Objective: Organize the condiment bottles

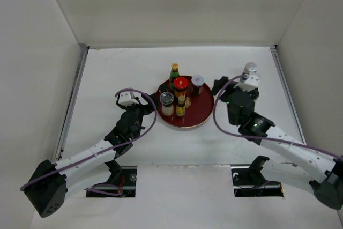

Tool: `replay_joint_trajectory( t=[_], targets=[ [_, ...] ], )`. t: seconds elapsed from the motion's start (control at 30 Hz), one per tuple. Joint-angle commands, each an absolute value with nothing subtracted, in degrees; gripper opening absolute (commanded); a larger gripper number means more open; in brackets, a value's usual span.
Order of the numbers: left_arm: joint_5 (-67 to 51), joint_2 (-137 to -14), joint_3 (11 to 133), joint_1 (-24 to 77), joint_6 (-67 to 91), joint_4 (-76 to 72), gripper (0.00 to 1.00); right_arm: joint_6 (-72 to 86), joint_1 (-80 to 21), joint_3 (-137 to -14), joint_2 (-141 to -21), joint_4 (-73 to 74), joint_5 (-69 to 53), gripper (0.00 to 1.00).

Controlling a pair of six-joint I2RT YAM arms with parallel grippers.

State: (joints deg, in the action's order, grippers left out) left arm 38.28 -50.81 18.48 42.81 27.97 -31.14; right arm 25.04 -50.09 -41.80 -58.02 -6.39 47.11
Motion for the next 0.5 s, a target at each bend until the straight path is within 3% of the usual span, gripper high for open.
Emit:
replay_joint_trajectory(
  t=[0.0,0.2,0.47],
  targets=[
    [37.6,-50.6,18.5,43.2,28.7,-33.7,0.9,26.6,-39.0,-41.6,-54.0,2.4,52.3,0.95],
    [36.7,-50.0,18.6,43.4,28.7,-33.2,0.9,25.0,-18.9,-42.8,-58.3,8.1,43.4,1.0],
    [36.7,-52.5,18.6,43.4,28.7,-34.2,0.9,25.3,-9.1,-44.6,-68.9,3.8,30.7,1.0]
  ],
)
